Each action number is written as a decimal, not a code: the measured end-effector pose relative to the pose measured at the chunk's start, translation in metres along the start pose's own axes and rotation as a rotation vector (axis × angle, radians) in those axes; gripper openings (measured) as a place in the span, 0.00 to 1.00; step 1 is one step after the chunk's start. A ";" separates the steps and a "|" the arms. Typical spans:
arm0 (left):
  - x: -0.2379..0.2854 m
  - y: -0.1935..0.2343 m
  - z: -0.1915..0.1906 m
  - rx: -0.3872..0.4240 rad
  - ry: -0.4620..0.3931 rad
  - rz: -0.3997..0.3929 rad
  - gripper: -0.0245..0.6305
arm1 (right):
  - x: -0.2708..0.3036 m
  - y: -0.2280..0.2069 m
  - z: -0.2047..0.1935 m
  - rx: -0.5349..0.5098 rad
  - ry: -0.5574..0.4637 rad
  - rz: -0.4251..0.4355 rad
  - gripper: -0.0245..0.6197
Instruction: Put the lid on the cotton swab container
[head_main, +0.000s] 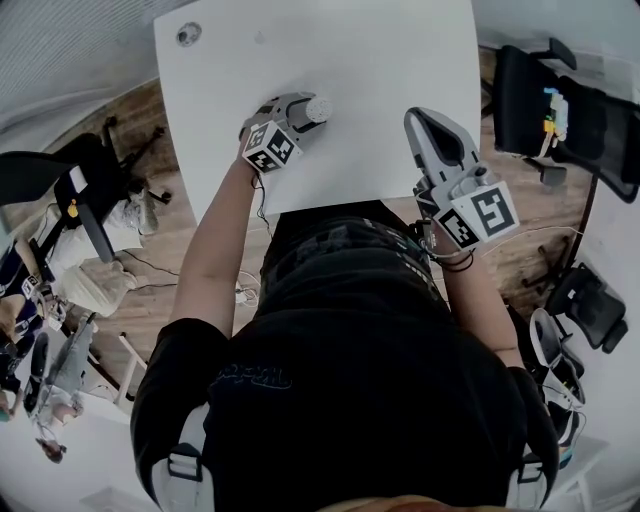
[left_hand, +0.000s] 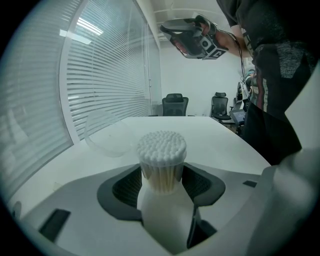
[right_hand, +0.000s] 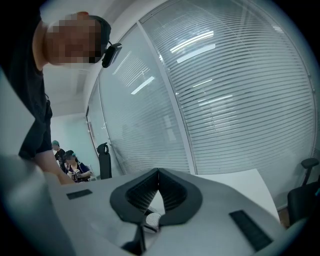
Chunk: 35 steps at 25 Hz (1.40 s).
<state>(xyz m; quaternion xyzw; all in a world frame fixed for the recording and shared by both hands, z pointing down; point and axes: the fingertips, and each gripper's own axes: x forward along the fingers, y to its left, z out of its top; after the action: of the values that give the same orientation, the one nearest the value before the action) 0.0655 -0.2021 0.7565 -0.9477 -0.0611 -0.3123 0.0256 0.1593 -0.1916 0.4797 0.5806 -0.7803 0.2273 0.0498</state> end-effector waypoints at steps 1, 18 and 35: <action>-0.005 0.000 0.000 -0.003 0.001 0.006 0.44 | -0.001 0.004 0.002 -0.002 -0.002 0.002 0.07; -0.071 -0.016 0.025 0.007 0.034 0.058 0.43 | 0.002 0.055 0.026 -0.033 -0.081 0.082 0.07; -0.147 -0.064 0.051 -0.010 0.038 0.002 0.43 | -0.010 0.136 0.059 -0.098 -0.172 0.158 0.07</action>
<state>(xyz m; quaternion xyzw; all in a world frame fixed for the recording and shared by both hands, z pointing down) -0.0297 -0.1489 0.6288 -0.9417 -0.0579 -0.3307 0.0221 0.0477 -0.1766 0.3831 0.5316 -0.8351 0.1415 -0.0074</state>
